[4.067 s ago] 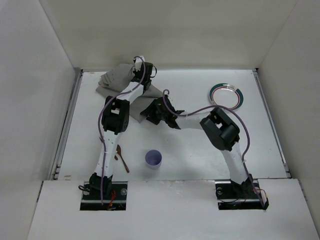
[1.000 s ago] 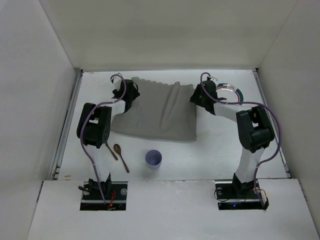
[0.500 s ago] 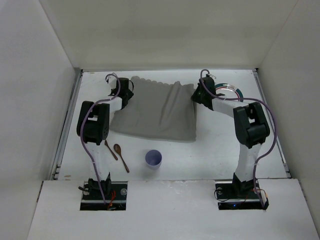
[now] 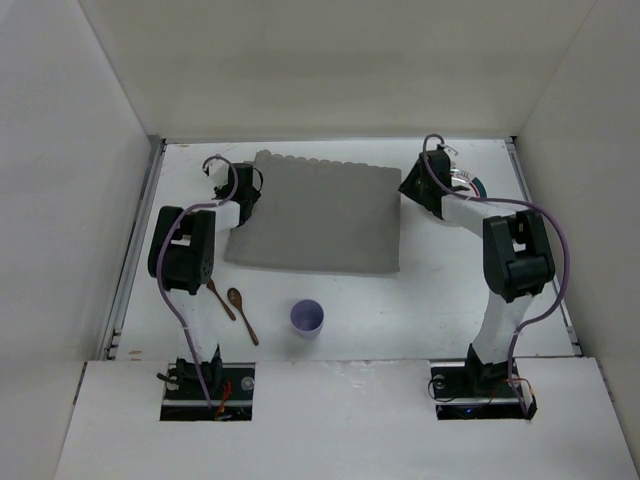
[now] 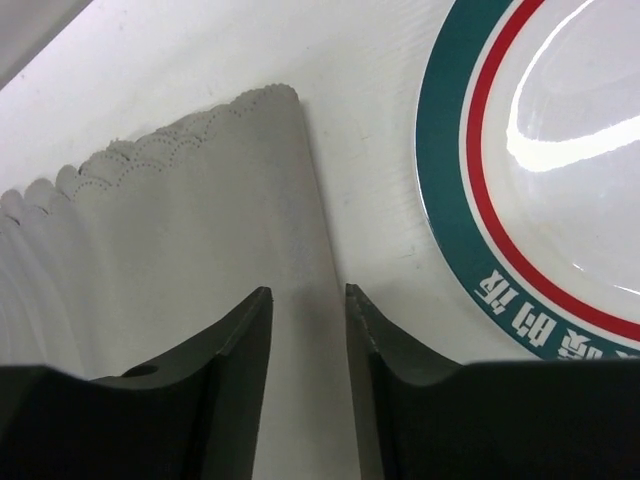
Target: Set the dinner table for one person
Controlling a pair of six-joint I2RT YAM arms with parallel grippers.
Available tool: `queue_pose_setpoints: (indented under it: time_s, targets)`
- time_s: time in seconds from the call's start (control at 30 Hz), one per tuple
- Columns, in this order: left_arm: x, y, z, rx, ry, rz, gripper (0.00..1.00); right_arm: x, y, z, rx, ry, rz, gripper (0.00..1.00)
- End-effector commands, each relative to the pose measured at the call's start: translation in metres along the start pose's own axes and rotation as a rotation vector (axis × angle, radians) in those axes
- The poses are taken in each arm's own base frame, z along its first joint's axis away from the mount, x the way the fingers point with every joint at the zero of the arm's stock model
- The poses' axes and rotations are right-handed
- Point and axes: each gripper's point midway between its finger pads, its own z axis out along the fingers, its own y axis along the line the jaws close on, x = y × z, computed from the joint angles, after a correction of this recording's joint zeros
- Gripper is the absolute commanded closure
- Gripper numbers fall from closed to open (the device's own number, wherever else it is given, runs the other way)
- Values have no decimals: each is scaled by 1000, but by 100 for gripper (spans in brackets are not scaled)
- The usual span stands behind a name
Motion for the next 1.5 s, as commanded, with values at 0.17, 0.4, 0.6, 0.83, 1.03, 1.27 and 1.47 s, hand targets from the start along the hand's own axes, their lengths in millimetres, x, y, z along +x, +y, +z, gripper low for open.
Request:
queue_pose_setpoints:
  time_s: [0.17,0.4,0.6,0.83,1.03,1.27,1.47]
  targets:
    - [-35,-27,-69,77,-122,-6,59,-13,24,-64,-71,-122,-21,43]
    - [-10,15,-130,62,-185,-9,47,70,-12,-118,-64,-45,-11,35]
    - [4,76,-156,-5,-147,-11,43,131,-38,-149,-67,81,-47,35]
    - [25,113,-154,-56,-48,-27,43,159,-36,-157,-112,152,-39,32]
    - [39,119,-145,-80,-9,-55,60,158,-28,-145,-140,158,39,59]
    - [57,97,-137,1,42,-66,84,107,-24,-130,-144,38,132,82]
    - [76,79,-139,43,81,-38,90,89,-46,-124,-91,-2,156,84]
